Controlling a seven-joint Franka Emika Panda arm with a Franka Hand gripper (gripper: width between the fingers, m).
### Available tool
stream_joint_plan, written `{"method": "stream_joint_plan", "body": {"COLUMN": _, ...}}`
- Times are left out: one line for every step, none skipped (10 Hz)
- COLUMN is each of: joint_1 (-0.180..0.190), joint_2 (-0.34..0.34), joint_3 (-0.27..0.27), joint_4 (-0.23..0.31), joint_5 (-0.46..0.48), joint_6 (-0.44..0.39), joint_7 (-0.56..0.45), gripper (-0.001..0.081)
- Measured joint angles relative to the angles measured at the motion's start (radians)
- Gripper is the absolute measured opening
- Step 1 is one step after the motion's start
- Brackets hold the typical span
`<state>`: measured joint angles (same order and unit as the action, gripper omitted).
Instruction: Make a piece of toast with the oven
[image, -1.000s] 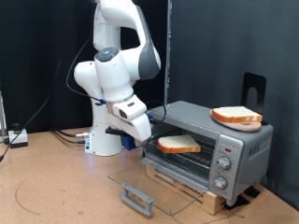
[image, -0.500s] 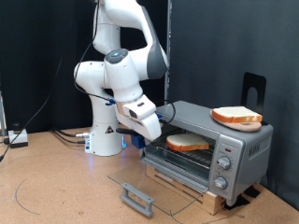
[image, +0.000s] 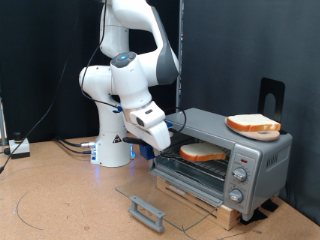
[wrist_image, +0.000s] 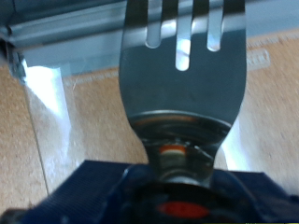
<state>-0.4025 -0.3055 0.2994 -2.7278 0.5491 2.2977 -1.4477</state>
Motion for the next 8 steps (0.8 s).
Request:
{"method": "stream_joint_plan", "body": {"joint_1": -0.017, "joint_2": 0.000, "joint_3": -0.025, "joint_4": 0.011, "joint_5": 0.002, "joint_6": -0.011, "joint_7": -0.001, "gripper": 0.0457}}
{"method": "stream_joint_plan", "body": {"joint_1": -0.029, "joint_2": 0.000, "joint_3": -0.055, "joint_4": 0.027, "joint_5": 0.022, "joint_6": -0.026, "joint_7": -0.010, "gripper": 0.0457}}
{"method": "stream_joint_plan", "body": {"joint_1": -0.035, "joint_2": 0.000, "joint_3": -0.088, "joint_4": 0.044, "joint_5": 0.061, "joint_6": -0.034, "joint_7": -0.038, "gripper": 0.0457}}
{"method": "stream_joint_plan", "body": {"joint_1": -0.040, "joint_2": 0.000, "joint_3": -0.121, "joint_4": 0.063, "joint_5": 0.087, "joint_6": -0.056, "joint_7": -0.057, "gripper": 0.0457}}
{"method": "stream_joint_plan", "body": {"joint_1": -0.049, "joint_2": 0.000, "joint_3": -0.150, "joint_4": 0.087, "joint_5": 0.093, "joint_6": -0.090, "joint_7": -0.061, "gripper": 0.0457}}
{"method": "stream_joint_plan", "body": {"joint_1": -0.056, "joint_2": 0.007, "joint_3": -0.169, "joint_4": 0.107, "joint_5": 0.096, "joint_6": -0.128, "joint_7": -0.063, "gripper": 0.0457}}
{"method": "stream_joint_plan", "body": {"joint_1": -0.055, "joint_2": 0.008, "joint_3": -0.166, "joint_4": 0.104, "joint_5": 0.095, "joint_6": -0.124, "joint_7": -0.063, "gripper": 0.0457}}
{"method": "stream_joint_plan", "body": {"joint_1": -0.051, "joint_2": 0.004, "joint_3": -0.169, "joint_4": 0.104, "joint_5": 0.122, "joint_6": -0.162, "joint_7": -0.083, "gripper": 0.0457}}
